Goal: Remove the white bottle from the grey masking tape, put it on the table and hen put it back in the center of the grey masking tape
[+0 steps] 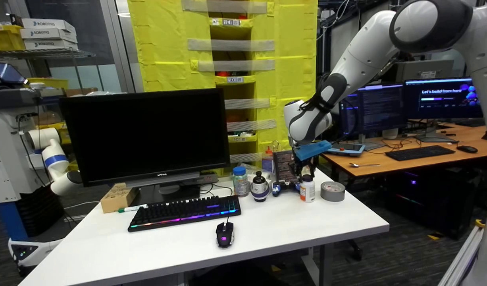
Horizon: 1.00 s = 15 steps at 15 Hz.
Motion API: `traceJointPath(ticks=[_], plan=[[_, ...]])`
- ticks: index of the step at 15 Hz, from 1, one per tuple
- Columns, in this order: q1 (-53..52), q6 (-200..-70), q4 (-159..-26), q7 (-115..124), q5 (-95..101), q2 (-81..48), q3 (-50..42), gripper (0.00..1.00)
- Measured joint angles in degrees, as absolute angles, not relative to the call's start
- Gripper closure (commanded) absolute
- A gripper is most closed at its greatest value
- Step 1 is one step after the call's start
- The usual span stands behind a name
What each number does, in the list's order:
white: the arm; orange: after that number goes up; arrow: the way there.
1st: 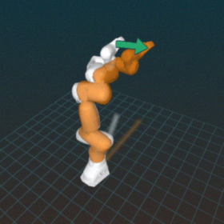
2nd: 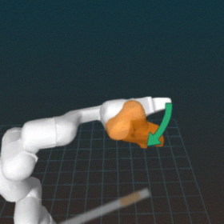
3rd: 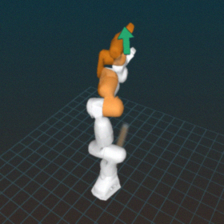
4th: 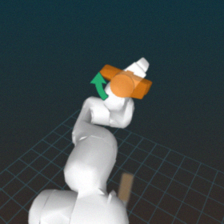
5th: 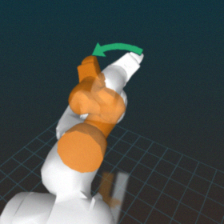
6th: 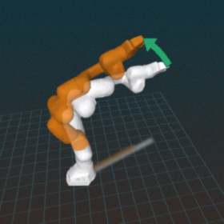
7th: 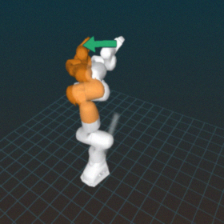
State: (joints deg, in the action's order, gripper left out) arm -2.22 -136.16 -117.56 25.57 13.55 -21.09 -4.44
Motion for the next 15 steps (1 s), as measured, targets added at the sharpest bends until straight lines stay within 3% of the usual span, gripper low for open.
traceJointPath(ticks=[1,15], plan=[[-2.3,-136.2,-117.4,25.6,13.5,-21.1,-4.5,0.73],[-2.6,-137.5,-118.9,25.9,13.2,-16.4,-5.4,0.73]])
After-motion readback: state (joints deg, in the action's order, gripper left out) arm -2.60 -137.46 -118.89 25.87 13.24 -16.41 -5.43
